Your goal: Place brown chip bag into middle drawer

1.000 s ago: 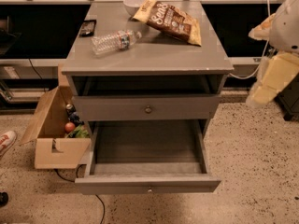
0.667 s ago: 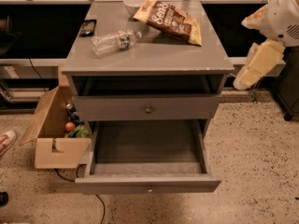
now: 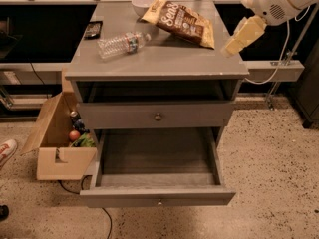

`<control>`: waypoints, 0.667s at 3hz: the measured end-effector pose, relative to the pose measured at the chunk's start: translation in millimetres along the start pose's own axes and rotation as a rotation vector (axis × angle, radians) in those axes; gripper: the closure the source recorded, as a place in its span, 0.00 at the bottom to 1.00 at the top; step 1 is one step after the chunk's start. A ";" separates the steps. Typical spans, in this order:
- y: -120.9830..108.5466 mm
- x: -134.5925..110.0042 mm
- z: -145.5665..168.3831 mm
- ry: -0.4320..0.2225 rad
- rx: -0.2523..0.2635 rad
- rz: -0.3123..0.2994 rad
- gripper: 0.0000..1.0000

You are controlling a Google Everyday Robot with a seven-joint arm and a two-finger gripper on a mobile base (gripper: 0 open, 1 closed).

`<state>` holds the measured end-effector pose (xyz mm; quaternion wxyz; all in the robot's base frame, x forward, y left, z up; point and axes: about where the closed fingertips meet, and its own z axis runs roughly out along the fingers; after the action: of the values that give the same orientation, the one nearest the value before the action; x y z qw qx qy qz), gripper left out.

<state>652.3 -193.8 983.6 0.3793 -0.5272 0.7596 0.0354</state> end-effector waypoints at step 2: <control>-19.0 2.5 35.2 0.013 0.023 -0.008 0.00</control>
Offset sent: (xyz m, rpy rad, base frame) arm 0.1115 0.0131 -0.0591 -0.0623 -0.0604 -0.0488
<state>686.7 -188.2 963.7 0.3805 -0.5262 0.7602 0.0217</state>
